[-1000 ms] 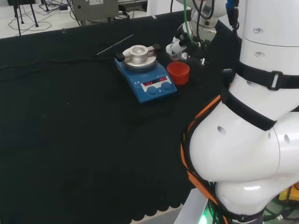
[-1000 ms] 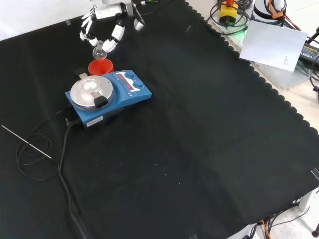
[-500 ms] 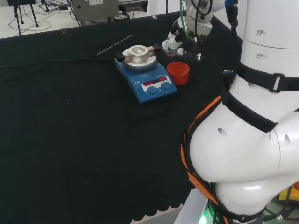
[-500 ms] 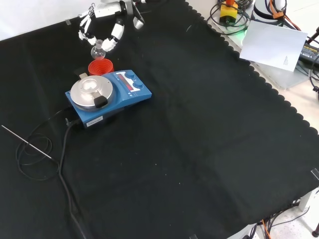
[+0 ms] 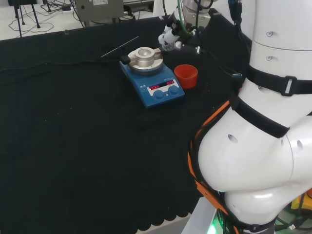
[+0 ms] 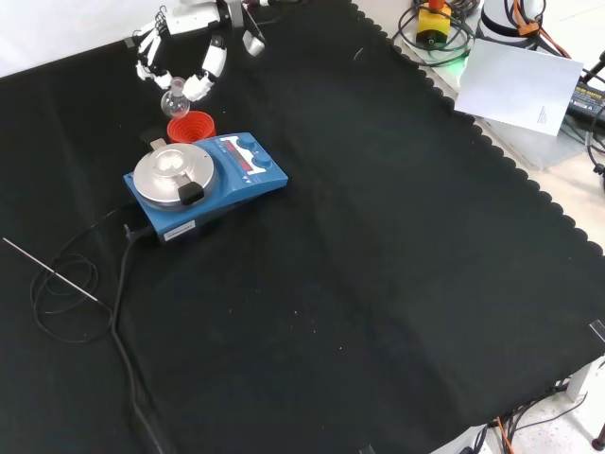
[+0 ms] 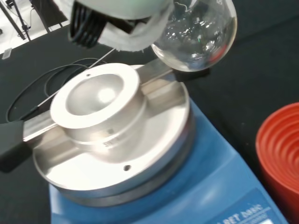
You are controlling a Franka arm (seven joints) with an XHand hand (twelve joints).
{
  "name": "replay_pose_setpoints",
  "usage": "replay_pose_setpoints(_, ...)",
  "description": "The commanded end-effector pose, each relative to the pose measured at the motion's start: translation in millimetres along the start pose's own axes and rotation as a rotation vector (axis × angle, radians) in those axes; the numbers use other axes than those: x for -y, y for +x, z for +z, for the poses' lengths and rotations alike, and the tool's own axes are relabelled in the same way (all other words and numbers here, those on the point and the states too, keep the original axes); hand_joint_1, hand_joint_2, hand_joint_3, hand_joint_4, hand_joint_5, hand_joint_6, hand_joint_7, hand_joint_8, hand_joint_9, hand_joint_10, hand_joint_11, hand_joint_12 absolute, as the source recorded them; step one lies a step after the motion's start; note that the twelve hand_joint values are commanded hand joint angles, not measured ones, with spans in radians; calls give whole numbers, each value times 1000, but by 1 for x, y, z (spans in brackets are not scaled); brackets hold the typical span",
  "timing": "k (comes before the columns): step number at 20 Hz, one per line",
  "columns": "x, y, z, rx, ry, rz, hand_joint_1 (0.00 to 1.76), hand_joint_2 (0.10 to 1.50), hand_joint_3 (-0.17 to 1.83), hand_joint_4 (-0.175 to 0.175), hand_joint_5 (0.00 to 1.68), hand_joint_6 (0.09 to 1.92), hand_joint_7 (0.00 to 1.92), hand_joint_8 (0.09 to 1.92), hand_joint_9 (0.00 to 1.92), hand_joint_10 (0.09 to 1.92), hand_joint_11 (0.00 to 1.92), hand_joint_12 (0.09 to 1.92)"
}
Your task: Place the round-bottom flask on the heater.
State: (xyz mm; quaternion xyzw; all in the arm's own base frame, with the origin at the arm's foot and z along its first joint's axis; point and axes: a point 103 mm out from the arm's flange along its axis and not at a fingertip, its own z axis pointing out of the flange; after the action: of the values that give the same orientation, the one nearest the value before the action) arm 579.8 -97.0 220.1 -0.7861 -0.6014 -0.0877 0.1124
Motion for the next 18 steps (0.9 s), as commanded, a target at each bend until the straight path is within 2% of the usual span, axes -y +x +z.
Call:
replay_pose_setpoints(1, -9, 31, 7, 10, 33, -37, 1096, 681, 830, 50, 1066, 1113, 585, 676, 740, 648, 310, 1343)
replay_pose_setpoints(8, -23, 53, 12, 15, 51, -71, 1099, 677, 833, 44, 1070, 1110, 607, 674, 769, 641, 350, 1336)
replay_pose_setpoints(18, -33, 68, 21, 22, 83, -89, 1100, 675, 834, 42, 1072, 1106, 611, 672, 776, 638, 362, 1334)
